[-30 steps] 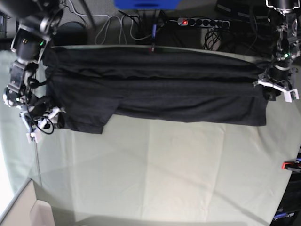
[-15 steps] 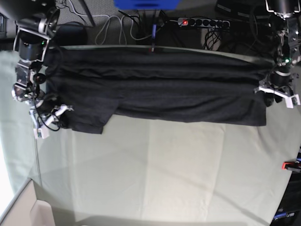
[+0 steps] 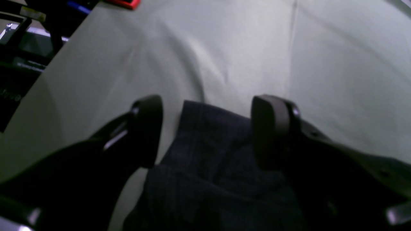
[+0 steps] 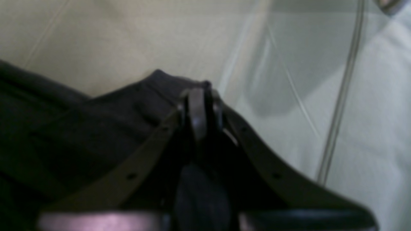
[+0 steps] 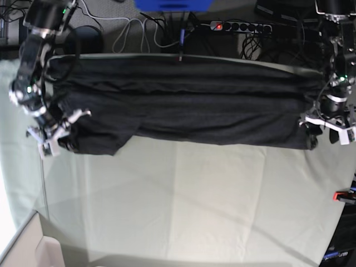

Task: Layout the t-shirt on the table in an organized manner, then fold the t-shirt properly
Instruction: 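Regrasp the folded shirt's side edges with both grippers, then press the folded strip flat with both grippers and release it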

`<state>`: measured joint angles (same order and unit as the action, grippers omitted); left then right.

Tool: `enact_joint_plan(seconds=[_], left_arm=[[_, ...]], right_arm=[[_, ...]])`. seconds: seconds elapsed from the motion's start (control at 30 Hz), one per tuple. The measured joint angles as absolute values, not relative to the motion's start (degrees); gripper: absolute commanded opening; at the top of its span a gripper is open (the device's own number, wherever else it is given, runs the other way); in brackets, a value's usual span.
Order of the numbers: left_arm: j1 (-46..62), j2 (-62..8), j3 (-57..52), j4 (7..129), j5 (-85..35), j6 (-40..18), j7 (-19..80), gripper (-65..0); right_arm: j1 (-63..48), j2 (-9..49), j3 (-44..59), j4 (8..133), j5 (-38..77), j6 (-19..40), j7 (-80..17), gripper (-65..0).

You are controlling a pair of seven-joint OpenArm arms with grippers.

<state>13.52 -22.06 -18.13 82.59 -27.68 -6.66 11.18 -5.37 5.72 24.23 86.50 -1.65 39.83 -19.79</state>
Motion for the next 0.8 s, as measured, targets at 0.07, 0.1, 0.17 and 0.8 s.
enact_joint_plan(seconds=[0.07, 0.1, 0.17, 0.8], left_arm=[[13.6, -22.6, -16.4, 82.6, -27.2, -11.3, 10.9, -23.2], [13.7, -22.7, -15.1, 82.7, -27.1, -15.2, 10.9, -23.2], [15.3, -22.3, -13.2, 84.0, -27.2, -22.7, 11.0, -23.2], [18.0, -15.5, -30.2, 87.7, -26.9, -18.1, 19.4, -23.4]], right_arm=[[-8.5, 3.4, 25.8, 90.8, -2.2, 39.8, -21.8, -65.0], [-9.7, 2.4, 26.4, 92.7, -2.3, 39.8, -22.3, -65.0], [-11.9, 1.1, 27.1, 96.1, -1.7, 40.1, -22.5, -65.0], [-21.3, -3.2, 27.3, 99.7, -1.9, 40.0, -22.8, -65.0]])
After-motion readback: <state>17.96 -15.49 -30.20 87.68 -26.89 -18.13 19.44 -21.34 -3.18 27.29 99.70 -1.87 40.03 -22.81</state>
